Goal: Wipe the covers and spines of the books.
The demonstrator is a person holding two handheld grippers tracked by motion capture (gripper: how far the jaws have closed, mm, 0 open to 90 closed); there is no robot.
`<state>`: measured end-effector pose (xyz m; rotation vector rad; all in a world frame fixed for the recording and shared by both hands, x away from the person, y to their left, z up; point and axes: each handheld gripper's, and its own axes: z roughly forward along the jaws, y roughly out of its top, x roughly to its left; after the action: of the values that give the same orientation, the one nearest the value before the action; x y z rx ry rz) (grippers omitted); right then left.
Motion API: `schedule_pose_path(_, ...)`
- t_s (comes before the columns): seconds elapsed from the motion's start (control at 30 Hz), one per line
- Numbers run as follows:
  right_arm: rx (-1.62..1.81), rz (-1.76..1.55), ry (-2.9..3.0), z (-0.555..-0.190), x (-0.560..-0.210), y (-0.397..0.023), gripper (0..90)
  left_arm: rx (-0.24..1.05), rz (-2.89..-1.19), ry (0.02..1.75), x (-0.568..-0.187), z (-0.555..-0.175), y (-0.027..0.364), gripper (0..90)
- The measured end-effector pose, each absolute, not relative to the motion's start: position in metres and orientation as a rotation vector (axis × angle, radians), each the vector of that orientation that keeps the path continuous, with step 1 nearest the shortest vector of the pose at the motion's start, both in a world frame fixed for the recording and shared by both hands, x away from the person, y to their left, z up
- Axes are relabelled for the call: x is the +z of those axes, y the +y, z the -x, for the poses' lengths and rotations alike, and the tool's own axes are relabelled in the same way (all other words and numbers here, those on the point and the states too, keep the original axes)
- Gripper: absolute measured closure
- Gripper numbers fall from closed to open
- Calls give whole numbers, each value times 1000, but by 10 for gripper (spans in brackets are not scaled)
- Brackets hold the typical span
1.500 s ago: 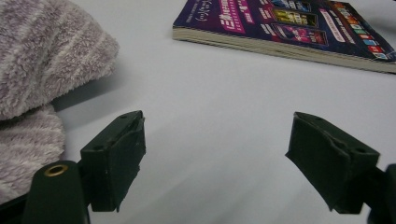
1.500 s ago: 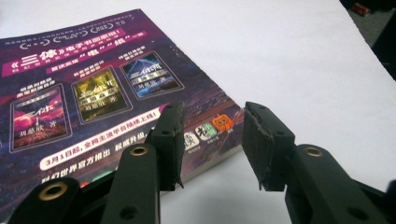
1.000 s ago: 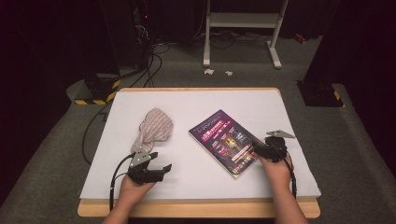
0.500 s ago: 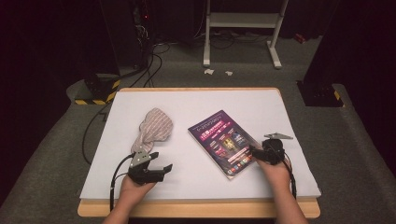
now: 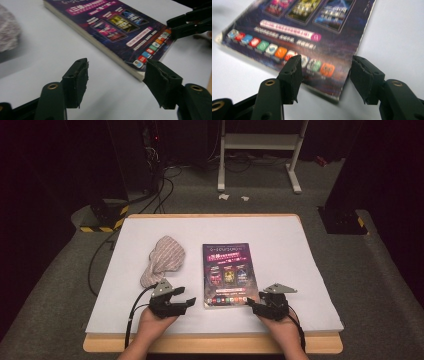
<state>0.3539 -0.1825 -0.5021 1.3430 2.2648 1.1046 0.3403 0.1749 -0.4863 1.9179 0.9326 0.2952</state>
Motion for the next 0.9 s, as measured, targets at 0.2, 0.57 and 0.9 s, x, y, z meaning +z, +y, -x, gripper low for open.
schedule_pose_path(0.2,1093,-1433,2195,-378,-503,-180,408,258,-2017,958,-490,-362,129,400)
schedule_pose_path(0.57,1060,-1373,2207,-374,-505,-164,423,303,-2073,1006,-500,-369,122,459)
schedule_pose_path(0.9,1091,-1286,2287,-354,-505,-142,448,327,-2068,1023,-503,-346,151,461)
